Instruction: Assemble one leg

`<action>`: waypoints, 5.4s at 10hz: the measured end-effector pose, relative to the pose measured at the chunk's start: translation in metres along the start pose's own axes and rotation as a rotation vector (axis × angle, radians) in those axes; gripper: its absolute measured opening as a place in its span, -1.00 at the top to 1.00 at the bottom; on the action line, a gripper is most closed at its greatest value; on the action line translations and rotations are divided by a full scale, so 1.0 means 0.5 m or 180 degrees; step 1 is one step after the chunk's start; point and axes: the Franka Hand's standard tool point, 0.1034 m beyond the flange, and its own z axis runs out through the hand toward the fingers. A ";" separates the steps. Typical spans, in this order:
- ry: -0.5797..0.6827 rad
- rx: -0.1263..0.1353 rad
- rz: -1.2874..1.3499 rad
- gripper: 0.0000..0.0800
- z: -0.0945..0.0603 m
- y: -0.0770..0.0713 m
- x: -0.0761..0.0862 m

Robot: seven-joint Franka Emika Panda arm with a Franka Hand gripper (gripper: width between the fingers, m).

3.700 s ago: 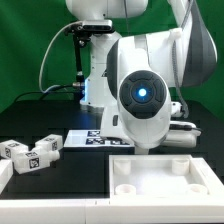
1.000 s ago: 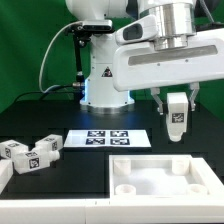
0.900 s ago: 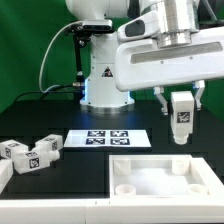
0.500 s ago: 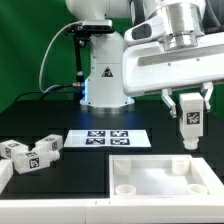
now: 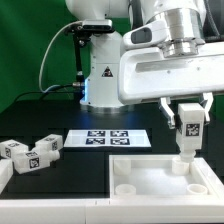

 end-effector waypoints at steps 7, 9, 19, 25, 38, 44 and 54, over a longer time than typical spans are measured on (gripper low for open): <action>0.0065 0.0006 -0.0169 0.29 0.041 -0.041 -0.041; 0.0039 0.0006 -0.0179 0.29 0.052 -0.043 -0.053; 0.0189 -0.0038 -0.0165 0.29 0.083 -0.020 -0.038; 0.0295 -0.0020 -0.0200 0.29 0.084 -0.037 -0.040; 0.0216 -0.0024 -0.0216 0.29 0.104 -0.037 -0.072; -0.0895 0.0124 -0.0167 -0.60 0.071 -0.048 -0.019; -0.1866 0.0026 0.0356 0.27 0.095 -0.040 -0.048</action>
Offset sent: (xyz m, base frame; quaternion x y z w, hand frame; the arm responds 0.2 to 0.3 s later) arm -0.0019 -0.0067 -0.0217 -0.0858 0.1002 -0.1383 0.9816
